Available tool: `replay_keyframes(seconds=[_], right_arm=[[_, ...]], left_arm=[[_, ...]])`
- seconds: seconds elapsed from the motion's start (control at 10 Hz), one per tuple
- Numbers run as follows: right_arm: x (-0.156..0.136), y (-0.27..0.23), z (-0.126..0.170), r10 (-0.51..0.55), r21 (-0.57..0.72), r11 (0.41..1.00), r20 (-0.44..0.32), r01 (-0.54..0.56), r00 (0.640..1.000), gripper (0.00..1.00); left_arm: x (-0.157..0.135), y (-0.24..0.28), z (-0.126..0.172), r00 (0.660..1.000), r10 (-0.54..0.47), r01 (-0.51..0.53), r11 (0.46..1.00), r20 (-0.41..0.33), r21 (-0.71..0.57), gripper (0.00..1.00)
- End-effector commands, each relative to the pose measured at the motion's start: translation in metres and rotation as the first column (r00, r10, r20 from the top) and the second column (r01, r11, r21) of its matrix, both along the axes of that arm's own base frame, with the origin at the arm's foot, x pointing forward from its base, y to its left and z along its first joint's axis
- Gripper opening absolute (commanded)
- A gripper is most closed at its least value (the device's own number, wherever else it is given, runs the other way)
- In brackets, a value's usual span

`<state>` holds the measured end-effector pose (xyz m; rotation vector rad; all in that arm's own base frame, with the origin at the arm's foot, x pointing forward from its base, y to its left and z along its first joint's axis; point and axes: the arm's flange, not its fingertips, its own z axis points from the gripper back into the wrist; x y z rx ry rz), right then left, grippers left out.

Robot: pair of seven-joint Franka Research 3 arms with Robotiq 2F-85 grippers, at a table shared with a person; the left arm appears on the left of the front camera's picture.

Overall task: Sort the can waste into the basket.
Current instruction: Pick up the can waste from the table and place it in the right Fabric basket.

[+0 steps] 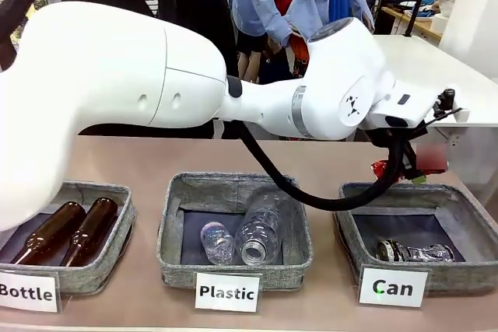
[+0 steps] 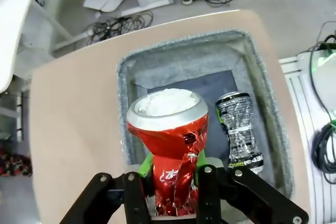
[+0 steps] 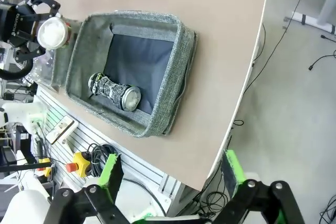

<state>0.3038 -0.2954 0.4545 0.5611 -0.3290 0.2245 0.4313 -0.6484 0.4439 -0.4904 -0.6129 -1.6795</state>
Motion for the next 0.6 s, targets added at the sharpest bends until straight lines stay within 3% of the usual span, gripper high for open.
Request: replay_keyframes(seconds=[0.0, 0.1, 0.2, 0.5], right_arm=[[0.0005, -0.0028, 0.0057, -0.014, -0.010, 1.000, -0.019, 0.014, 1.000, 1.00], [0.0005, -0.0028, 0.0057, -0.014, -0.010, 1.000, -0.019, 0.014, 1.000, 1.00], [0.0005, -0.0028, 0.0057, -0.014, -0.010, 1.000, -0.019, 0.014, 1.000, 1.00], [0.0005, -0.0028, 0.0057, -0.014, -0.010, 1.000, -0.019, 0.014, 1.000, 1.00]], left_arm=[[-0.0004, -0.0079, 0.0134, 1.000, -0.007, 0.006, 0.999, 0.019, 0.042, 0.85], [-0.0001, -0.0081, 0.0133, 1.000, -0.021, 0.020, 0.999, 0.021, 0.049, 0.87], [-0.0016, -0.0077, 0.0148, 1.000, -0.024, 0.023, 0.998, 0.018, 0.051, 1.00], [-0.0057, -0.0043, 0.0180, 0.999, -0.035, 0.033, 0.998, 0.025, 0.053, 1.00]])
